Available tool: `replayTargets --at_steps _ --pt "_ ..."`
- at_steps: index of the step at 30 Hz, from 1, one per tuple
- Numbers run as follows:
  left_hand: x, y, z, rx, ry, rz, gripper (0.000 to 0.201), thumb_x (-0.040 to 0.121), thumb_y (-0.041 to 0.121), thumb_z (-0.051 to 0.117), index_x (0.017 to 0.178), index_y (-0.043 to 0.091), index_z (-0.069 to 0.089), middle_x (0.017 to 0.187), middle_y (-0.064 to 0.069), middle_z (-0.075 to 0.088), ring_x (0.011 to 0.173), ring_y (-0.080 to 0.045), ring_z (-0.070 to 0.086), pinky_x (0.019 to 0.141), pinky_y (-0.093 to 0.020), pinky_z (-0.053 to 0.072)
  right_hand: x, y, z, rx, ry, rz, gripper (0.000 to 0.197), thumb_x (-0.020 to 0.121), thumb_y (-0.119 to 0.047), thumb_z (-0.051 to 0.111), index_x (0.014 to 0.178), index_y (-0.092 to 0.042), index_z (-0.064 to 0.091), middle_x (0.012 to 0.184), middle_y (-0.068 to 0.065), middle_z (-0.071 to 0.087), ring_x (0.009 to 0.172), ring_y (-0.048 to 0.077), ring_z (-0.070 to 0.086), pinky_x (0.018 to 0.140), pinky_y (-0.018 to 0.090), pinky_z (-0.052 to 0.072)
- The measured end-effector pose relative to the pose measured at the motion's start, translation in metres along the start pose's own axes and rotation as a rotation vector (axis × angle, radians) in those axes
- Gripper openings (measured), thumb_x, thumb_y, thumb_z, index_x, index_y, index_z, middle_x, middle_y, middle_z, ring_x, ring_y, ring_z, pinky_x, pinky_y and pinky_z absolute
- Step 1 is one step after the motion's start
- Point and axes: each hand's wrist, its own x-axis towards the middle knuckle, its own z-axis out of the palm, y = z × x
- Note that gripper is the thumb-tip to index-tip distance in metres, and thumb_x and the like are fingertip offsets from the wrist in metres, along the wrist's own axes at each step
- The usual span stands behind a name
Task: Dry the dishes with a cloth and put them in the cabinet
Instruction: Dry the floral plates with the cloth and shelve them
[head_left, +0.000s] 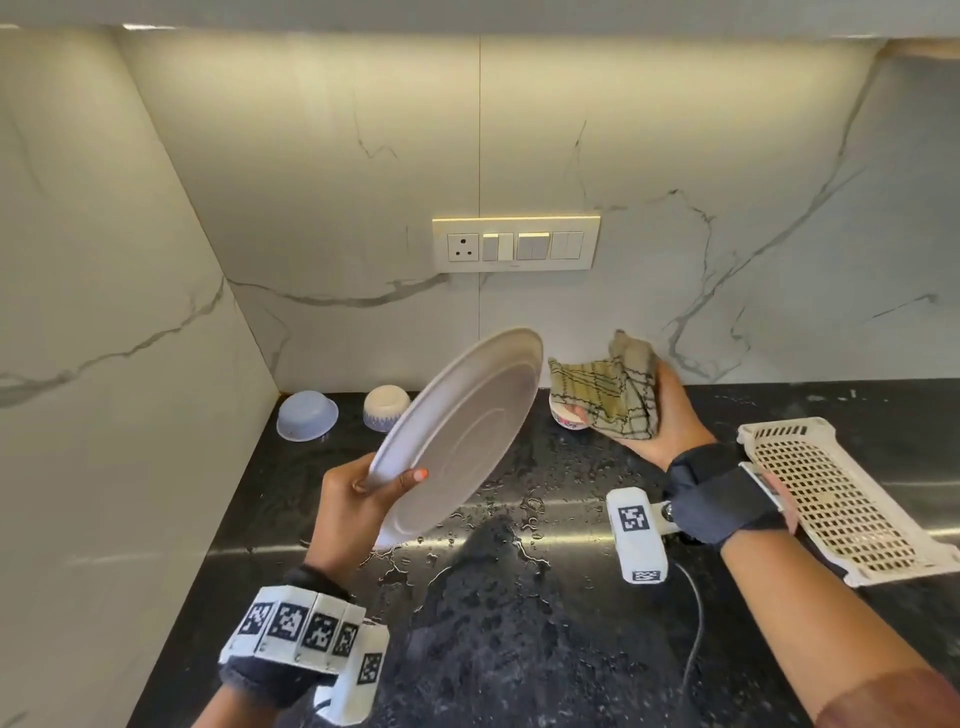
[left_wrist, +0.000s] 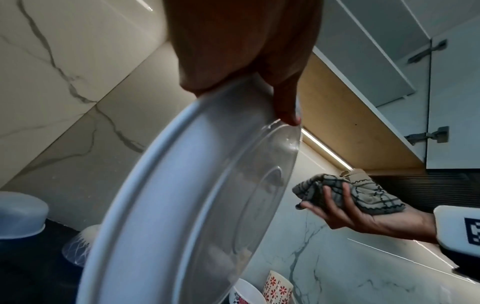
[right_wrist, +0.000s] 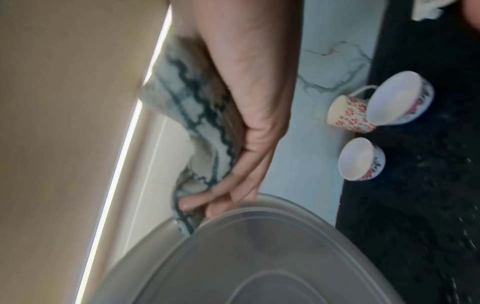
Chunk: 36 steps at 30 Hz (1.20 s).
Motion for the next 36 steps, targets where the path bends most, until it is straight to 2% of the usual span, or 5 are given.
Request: replayTargets --at_steps 5,12,22,30,36 --pt "-0.001 0.009 0.002 -0.105 0.062 -0.059 0.066 0.056 0.046 0.074 0.067 -0.015 0.051 0.061 -0.014 0.049 0.060 -0.018 0.041 0.058 -0.033 0.034 0.008 0.008 0.001 0.107 -0.029 -0.056 0.041 0.079 -0.047 0.055 0.111 -0.023 0.065 0.134 0.003 0.053 0.122 0.033 0.052 0.088 0.056 0.048" --pt "-0.008 0.029 0.012 -0.226 0.048 -0.107 0.040 0.069 0.020 0.077 0.072 -0.014 0.057 0.065 -0.015 0.060 0.061 -0.018 0.051 0.060 -0.033 0.043 0.034 0.022 0.036 -0.272 0.255 -0.412 0.018 0.083 -0.004 0.061 0.100 -0.008 0.057 0.089 0.012 0.065 0.073 0.020 0.067 0.070 0.032 0.054" --pt "-0.003 0.051 0.011 -0.307 0.162 -0.098 0.051 0.079 0.043 0.056 0.071 -0.007 0.064 0.070 -0.017 0.058 0.069 -0.023 0.046 0.060 -0.031 0.039 0.011 0.103 0.112 -0.932 -0.270 -0.938 0.039 0.092 -0.032 0.044 0.126 -0.015 0.055 0.135 -0.002 0.051 0.134 0.005 0.034 0.116 0.031 0.020" --pt "0.006 0.050 0.003 -0.321 0.276 -0.094 0.036 0.094 0.029 0.041 0.096 0.000 0.064 0.081 -0.005 0.066 0.075 -0.014 0.060 0.064 -0.015 0.049 0.016 0.121 0.119 -1.243 -0.309 -0.950 0.047 0.090 -0.044 0.039 0.131 -0.025 0.052 0.142 -0.008 0.045 0.143 0.015 0.018 0.106 0.056 0.025" --pt "0.011 0.038 -0.015 -0.364 0.308 -0.185 0.036 0.098 0.034 0.039 0.094 0.010 0.066 0.089 -0.006 0.073 0.087 -0.014 0.067 0.081 -0.034 0.053 0.003 0.139 0.117 -1.405 -0.438 -1.017 0.049 0.090 -0.041 0.042 0.134 -0.022 0.050 0.144 -0.003 0.044 0.142 0.023 0.022 0.102 0.054 0.031"
